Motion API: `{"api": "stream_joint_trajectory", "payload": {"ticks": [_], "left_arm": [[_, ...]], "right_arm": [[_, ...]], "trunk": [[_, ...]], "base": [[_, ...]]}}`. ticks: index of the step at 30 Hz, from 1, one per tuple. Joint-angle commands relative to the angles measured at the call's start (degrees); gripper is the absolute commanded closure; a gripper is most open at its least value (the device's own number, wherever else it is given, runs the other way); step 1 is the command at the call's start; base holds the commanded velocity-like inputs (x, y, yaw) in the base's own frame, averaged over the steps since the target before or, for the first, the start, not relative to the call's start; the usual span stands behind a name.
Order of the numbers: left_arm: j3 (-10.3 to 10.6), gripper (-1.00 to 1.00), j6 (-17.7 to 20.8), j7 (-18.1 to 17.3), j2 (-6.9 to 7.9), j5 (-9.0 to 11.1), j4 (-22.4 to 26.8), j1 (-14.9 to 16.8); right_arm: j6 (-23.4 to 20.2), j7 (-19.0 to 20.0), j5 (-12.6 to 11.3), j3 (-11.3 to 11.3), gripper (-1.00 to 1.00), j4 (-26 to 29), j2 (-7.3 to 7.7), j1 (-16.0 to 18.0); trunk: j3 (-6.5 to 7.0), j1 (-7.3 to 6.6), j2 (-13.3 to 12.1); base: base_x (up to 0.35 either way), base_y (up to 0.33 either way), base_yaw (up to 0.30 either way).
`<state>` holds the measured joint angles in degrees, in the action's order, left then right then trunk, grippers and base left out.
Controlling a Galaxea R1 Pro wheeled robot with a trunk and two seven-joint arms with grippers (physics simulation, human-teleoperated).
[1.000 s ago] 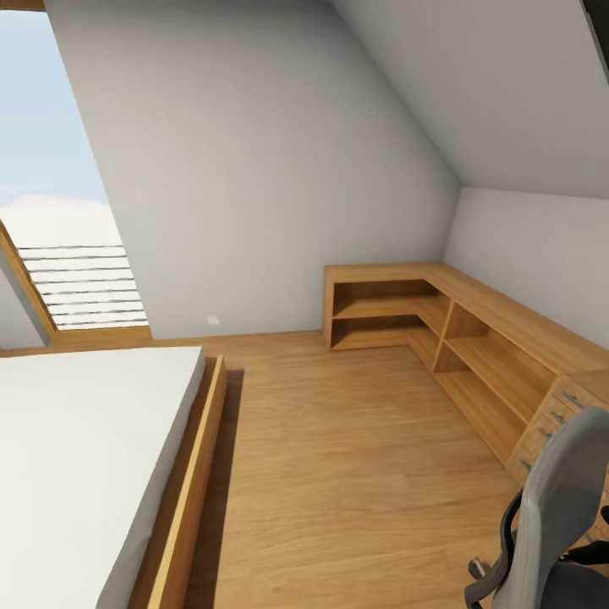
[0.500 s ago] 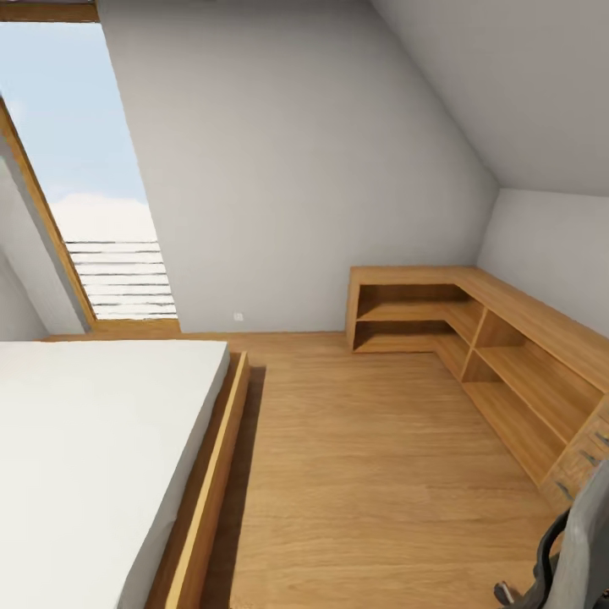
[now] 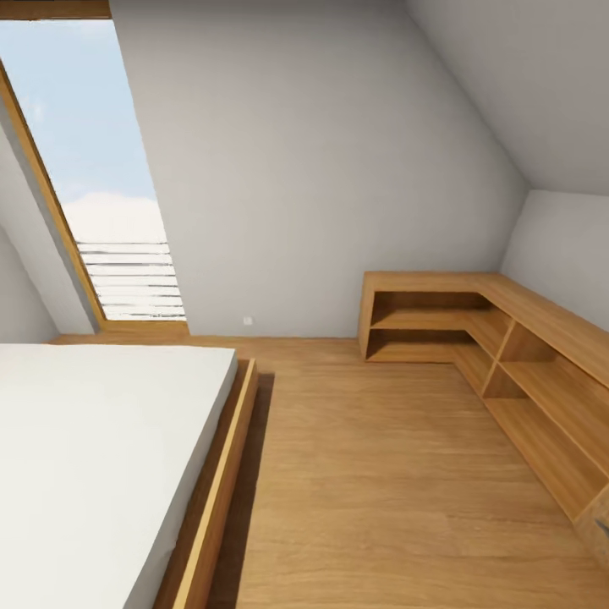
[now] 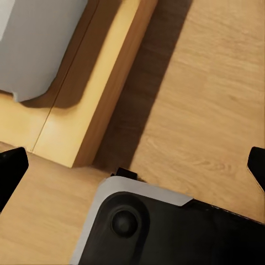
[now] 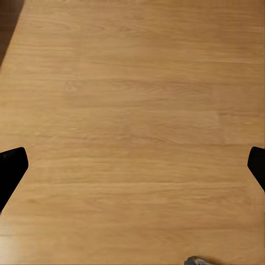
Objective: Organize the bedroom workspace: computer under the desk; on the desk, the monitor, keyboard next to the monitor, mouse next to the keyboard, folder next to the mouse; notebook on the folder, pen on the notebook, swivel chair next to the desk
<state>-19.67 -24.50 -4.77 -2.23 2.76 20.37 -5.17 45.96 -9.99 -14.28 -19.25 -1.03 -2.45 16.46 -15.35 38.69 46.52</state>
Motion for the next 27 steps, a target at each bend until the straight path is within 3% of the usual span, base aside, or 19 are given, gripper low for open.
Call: {"api": "stream_joint_trajectory", "payload": {"ticks": [1, 27], "left_arm": [[-0.3, -1.0, 0.0, -0.5, -0.05, 0.3, 0.1, 0.0], [-0.4, -1.0, 0.0, -0.5, -0.1, 0.2, 0.1, 0.0]], "right_arm": [[0.2, -0.2, -0.3, -0.5, -1.0, -0.1, -0.01, 0.1], [0.2, -0.1, -0.2, -0.5, -1.0, -0.1, 0.07, 0.1]], "trunk": [[-0.06, 0.05, 0.0], [-0.06, 0.05, 0.0]], "base": [[0.333, 0.0, 0.003], [0.335, -0.032, -0.018]]}}
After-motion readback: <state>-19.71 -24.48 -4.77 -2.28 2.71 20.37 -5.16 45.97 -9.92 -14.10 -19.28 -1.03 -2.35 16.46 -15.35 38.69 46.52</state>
